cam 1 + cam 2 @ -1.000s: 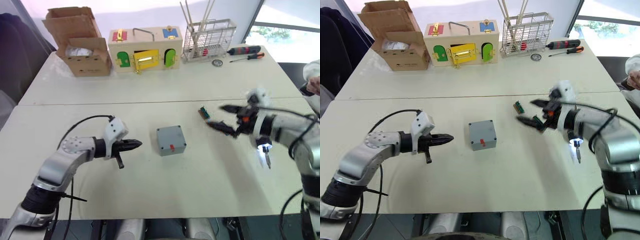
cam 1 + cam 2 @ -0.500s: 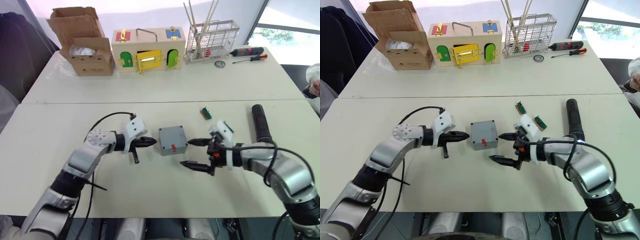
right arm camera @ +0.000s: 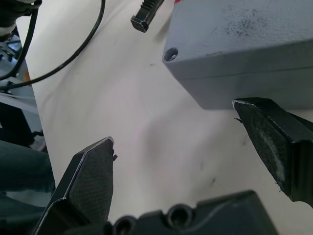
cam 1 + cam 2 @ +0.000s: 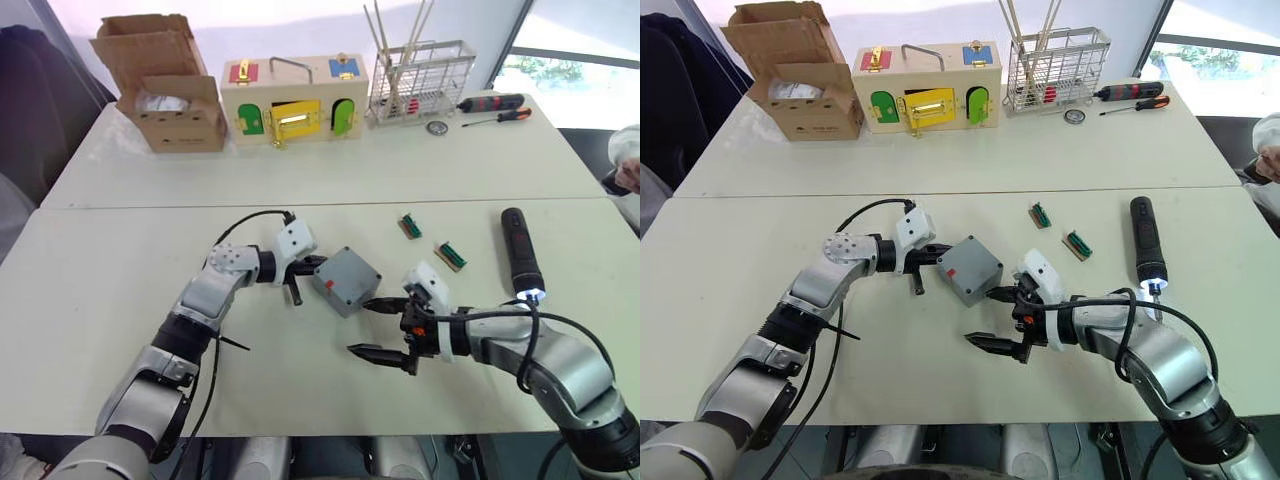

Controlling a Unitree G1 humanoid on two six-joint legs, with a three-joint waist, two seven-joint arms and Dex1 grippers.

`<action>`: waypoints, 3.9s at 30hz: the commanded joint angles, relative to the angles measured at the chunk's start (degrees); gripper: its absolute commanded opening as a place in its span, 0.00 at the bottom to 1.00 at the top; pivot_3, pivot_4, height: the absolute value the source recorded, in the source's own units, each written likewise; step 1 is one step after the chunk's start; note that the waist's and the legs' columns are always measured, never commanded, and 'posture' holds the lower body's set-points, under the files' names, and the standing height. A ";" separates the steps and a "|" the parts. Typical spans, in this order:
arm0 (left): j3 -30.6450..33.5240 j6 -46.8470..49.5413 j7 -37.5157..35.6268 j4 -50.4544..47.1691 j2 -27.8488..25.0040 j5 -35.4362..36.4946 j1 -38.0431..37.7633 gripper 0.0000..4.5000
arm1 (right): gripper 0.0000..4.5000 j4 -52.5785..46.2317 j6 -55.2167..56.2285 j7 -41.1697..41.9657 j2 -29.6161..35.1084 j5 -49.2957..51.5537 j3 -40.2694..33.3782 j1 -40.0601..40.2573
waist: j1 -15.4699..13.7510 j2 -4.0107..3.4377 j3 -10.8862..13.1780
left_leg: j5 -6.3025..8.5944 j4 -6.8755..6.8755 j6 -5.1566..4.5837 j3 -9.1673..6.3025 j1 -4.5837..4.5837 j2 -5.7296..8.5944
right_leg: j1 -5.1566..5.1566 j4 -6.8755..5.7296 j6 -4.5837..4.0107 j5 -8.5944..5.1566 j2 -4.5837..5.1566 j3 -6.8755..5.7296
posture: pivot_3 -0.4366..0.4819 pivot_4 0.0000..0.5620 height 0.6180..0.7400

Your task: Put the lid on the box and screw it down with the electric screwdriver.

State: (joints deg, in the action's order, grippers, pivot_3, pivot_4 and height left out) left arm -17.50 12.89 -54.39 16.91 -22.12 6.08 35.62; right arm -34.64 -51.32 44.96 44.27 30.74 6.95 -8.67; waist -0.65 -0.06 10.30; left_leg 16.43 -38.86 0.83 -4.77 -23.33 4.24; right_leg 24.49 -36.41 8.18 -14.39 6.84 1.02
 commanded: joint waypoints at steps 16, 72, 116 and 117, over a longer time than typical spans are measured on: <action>4.74 20.43 -5.52 -27.56 -10.21 12.23 -14.60 0.00 | 0.99 12.51 18.55 8.42 2.44 -12.50 6.22 -8.85 | -0.06 0.01 0.00 | 0.08 -0.18 -0.11 -0.01 0.00 -0.08 | -0.07 -0.04 0.01 0.00 0.03 0.02 | 0.48 0.27 0.92; 9.57 26.48 -4.12 -32.32 -9.57 21.87 -3.97 0.00 | 0.71 25.28 14.48 -17.60 -11.41 -12.02 -19.90 -6.21 | 1.16 0.09 -0.07 | 0.08 -0.11 -0.10 0.05 -0.01 -0.08 | 0.07 -0.20 0.01 0.00 0.02 0.09 | 0.48 0.27 0.92; 10.16 27.36 -1.65 -34.56 -10.88 23.53 -7.92 0.00 | 0.02 24.37 16.58 -17.32 -11.38 -9.25 -19.27 -11.79 | 1.36 0.07 -0.06 | 0.08 -0.12 -0.11 0.05 -0.02 -0.08 | 0.05 -0.19 0.01 -0.01 0.03 0.10 | 0.48 0.27 0.92; 10.19 27.43 -1.66 -34.65 -10.95 23.57 -8.05 0.00 | 0.02 23.28 16.24 -17.26 -11.06 -8.91 -19.30 -12.37 | 1.33 0.07 -0.06 | 0.08 -0.12 -0.11 0.05 -0.01 -0.08 | 0.06 -0.19 0.01 -0.01 0.03 0.10 | 0.48 0.27 0.92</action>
State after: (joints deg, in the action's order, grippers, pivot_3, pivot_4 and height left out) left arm -8.30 40.93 -55.88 -16.11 -32.47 28.84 27.70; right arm -6.94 -35.06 27.52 32.54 20.46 -10.24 -19.26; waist 0.68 0.01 10.23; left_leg 16.51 -38.98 0.72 -4.74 -23.35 4.16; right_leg 24.55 -36.61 8.19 -14.40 6.86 1.10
